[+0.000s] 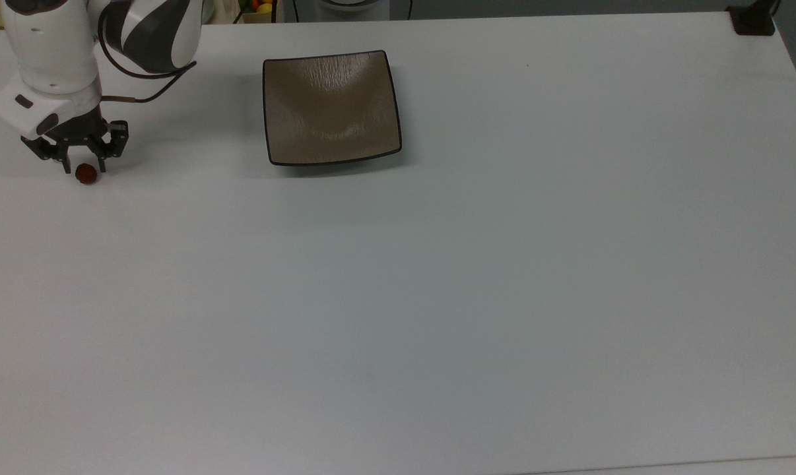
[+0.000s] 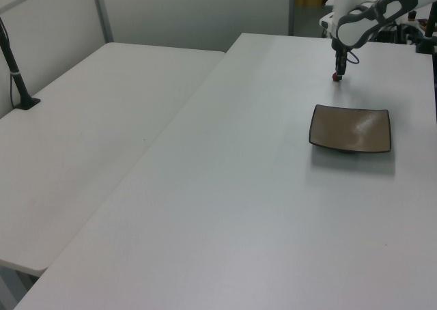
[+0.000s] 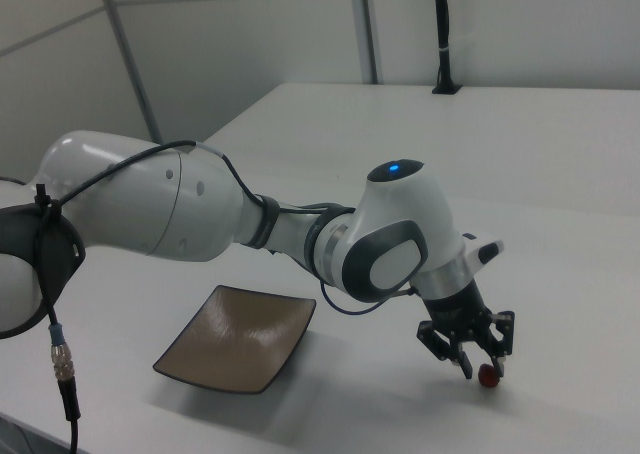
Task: Strawberries on a ceramic plate
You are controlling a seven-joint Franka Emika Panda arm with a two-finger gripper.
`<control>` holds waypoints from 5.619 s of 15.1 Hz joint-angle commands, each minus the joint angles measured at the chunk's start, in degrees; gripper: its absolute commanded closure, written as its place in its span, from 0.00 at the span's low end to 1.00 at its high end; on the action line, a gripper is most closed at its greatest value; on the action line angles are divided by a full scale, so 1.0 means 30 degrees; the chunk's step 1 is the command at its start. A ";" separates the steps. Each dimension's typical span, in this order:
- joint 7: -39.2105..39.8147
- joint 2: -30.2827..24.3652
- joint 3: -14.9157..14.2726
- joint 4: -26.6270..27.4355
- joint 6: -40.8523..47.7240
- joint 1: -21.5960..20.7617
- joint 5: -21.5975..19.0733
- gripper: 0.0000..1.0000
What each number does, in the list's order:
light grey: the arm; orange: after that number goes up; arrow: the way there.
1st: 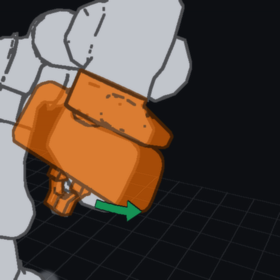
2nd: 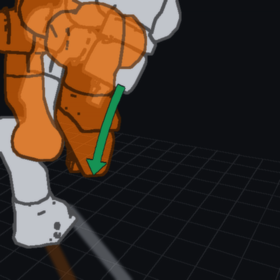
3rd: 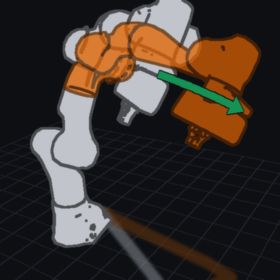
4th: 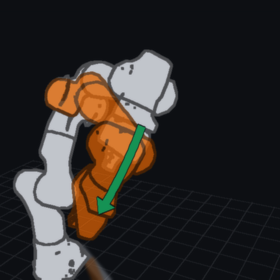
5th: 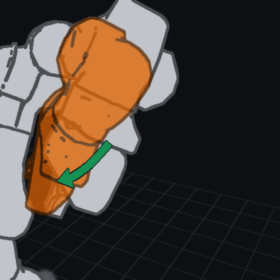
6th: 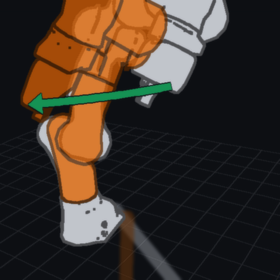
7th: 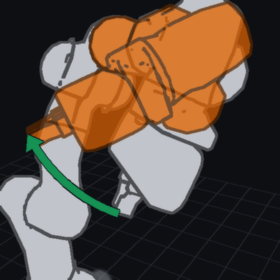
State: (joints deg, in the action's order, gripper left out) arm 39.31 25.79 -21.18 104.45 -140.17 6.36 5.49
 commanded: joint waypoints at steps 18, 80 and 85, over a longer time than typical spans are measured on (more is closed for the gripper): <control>0.0022 -0.0919 -0.0147 0.0515 0.0311 -0.0391 -0.0161 1.00; -1.0315 -0.8476 0.5595 -0.2763 1.6133 -0.4668 -0.3735 0.00; -1.2810 -0.9883 0.5800 -0.4610 1.7569 -0.4961 -0.3735 0.00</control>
State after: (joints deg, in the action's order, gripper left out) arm 2.97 -2.35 -3.61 92.93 -90.51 -7.83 -4.58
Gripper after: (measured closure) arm 0.000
